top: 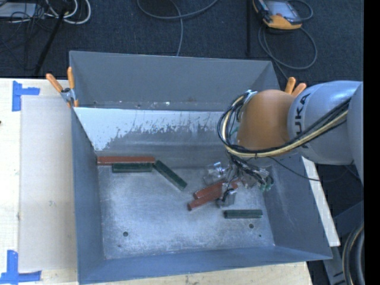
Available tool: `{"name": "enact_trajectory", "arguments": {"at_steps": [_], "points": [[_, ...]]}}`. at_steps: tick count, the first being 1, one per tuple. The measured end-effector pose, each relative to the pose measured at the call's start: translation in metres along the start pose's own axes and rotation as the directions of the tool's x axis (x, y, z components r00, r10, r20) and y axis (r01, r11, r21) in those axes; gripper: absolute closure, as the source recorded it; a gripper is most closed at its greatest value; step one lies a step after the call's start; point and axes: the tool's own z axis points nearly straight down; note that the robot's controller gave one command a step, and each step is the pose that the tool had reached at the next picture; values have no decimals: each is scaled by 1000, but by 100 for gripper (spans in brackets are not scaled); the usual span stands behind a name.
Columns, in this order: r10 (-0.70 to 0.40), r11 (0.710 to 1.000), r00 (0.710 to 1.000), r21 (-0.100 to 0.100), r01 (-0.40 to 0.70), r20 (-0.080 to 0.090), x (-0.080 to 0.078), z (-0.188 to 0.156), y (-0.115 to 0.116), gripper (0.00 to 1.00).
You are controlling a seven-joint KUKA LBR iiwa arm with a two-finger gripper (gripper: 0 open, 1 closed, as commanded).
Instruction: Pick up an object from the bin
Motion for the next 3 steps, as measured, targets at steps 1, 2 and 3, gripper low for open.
{"name": "enact_trajectory", "arguments": {"at_steps": [1, 2, 3], "points": [[0, 1000, 1000, 0, 0, 0, 0, 0, 0, 100], [-1, 1000, 1000, -2, 1, -3, 1, -4, 1, 100], [-1, 1000, 1000, -7, 1, -11, 3, -25, 3, 100]]}}
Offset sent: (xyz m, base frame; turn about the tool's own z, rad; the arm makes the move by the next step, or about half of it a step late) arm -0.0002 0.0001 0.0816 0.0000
